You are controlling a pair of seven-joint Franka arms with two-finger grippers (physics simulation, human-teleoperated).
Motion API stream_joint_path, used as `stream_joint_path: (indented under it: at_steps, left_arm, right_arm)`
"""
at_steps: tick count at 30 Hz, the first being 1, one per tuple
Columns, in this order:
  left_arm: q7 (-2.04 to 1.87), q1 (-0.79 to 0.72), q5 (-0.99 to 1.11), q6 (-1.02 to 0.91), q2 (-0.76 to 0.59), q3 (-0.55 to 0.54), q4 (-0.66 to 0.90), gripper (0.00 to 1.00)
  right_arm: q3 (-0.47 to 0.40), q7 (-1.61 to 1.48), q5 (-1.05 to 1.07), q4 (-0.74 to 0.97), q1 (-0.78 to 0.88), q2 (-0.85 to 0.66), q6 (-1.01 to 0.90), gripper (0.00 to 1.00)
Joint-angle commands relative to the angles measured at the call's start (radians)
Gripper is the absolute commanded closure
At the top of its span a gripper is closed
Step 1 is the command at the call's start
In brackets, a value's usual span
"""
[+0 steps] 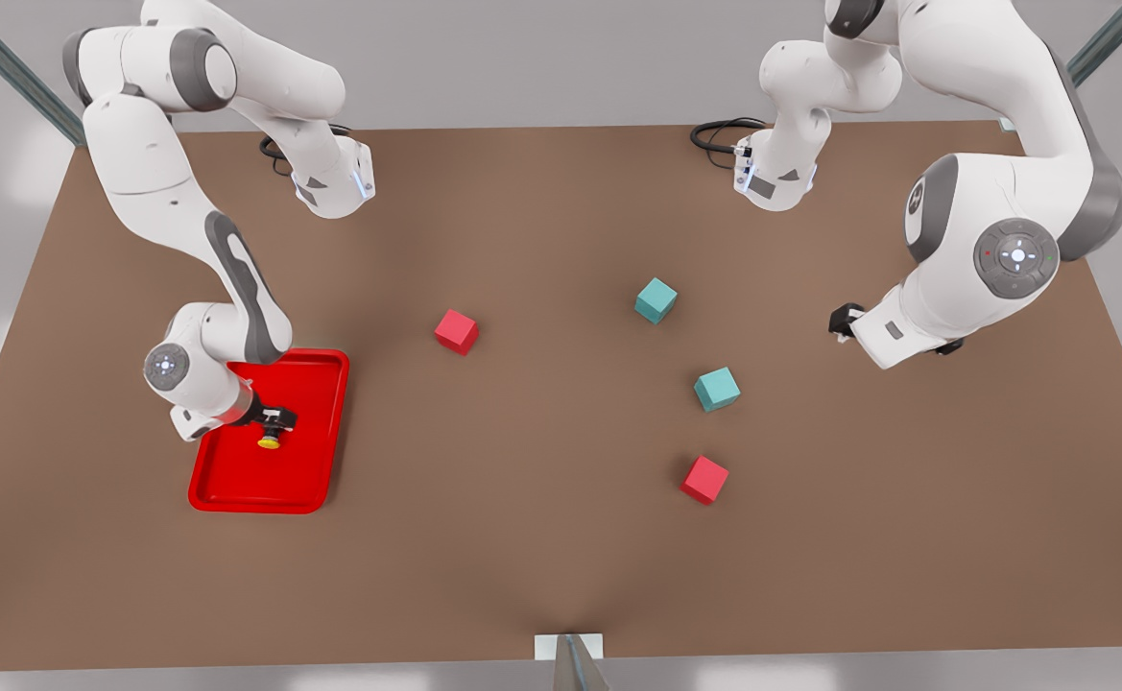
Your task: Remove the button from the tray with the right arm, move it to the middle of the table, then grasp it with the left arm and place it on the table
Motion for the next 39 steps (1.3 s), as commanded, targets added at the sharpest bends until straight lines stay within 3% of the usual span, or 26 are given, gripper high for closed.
stream_joint_path:
  at_steps: [1,6,7,8,9,11,17,20,23,28,32,36,39]
  left_arm:
    - [0.002,0.000,0.002,0.002,0.002,0.000,0.001,0.00]
    - [0.002,0.000,0.000,0.000,0.002,0.000,0.001,0.00]
    - [0.002,0.000,0.000,0.000,0.002,0.000,0.001,0.00]
    - [0.002,0.000,0.000,0.000,0.002,0.000,0.001,0.00]
    - [0.002,0.000,0.000,0.000,0.002,0.000,0.001,0.00]
    - [0.000,0.000,0.000,0.000,0.002,0.000,0.001,0.00]
    - [0.000,0.000,0.000,0.000,0.003,0.000,0.001,0.00]
    - [-0.001,-0.002,0.000,-0.001,0.002,0.000,0.001,0.00]
    - [-0.003,-0.002,0.000,0.000,0.003,0.000,0.001,0.00]
    - [-0.003,-0.002,0.002,0.000,0.009,0.000,0.001,0.00]
    - [-0.004,-0.002,0.000,0.000,0.011,0.000,-0.001,0.00]
    - [-0.004,0.000,0.000,0.000,0.017,0.000,0.001,0.00]
    - [-0.004,0.000,0.000,0.000,0.017,0.000,0.001,0.00]
  right_arm:
    - [-0.001,-0.086,0.002,0.000,0.001,0.006,0.008,0.00]
    - [-0.001,-0.086,0.000,0.009,0.003,0.029,0.008,0.00]
    - [-0.001,-0.092,0.000,0.011,0.001,0.028,0.002,0.25]
    - [-0.001,-0.093,-0.001,0.009,0.001,0.028,-0.009,0.42]
    - [-0.001,-0.089,-0.001,0.011,0.001,0.026,-0.026,0.50]
    - [0.001,-0.090,-0.003,0.011,0.001,0.022,-0.038,0.57]
    - [0.010,-0.120,-0.006,0.038,0.020,0.014,-0.096,0.58]
    - [0.064,-0.095,-0.004,0.187,0.053,0.000,-0.277,0.58]
    - [0.067,-0.002,0.002,0.335,0.199,0.002,-0.399,0.58]
    - [0.076,0.529,0.065,0.482,0.512,0.028,-0.446,0.57]
    - [0.075,0.828,0.135,0.750,0.682,0.236,-0.451,0.57]
    - [0.065,1.052,0.181,1.092,0.846,0.474,-0.584,0.57]
    - [0.033,1.132,0.216,1.158,0.932,0.543,-0.575,0.57]
